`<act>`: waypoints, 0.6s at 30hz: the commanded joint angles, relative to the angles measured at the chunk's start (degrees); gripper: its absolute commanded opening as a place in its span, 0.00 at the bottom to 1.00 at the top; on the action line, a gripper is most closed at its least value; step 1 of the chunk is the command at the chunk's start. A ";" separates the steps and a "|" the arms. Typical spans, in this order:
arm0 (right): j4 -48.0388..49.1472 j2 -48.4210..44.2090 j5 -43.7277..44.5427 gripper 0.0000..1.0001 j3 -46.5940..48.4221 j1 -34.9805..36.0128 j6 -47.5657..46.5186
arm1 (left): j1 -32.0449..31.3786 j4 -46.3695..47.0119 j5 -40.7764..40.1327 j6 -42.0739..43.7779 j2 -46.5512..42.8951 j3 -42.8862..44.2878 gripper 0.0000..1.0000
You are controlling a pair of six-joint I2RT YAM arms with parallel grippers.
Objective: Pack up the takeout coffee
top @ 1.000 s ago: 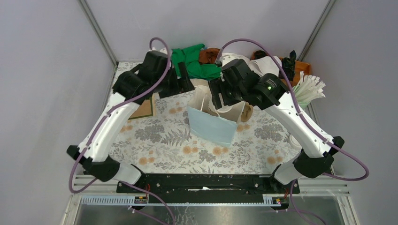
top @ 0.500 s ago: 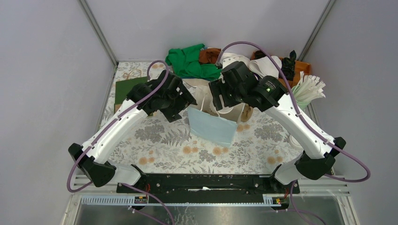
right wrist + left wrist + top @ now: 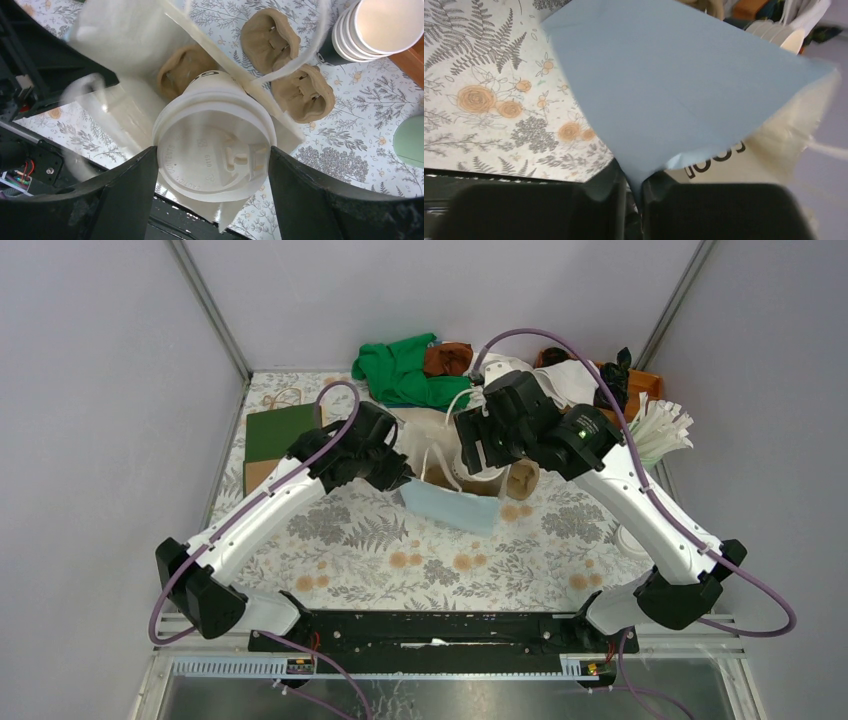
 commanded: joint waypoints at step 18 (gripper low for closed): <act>-1.98 1.53 0.07 0.66 2.50 4.03 -2.95 | 7.63 -26.97 16.53 42.76 22.25 36.39 0.00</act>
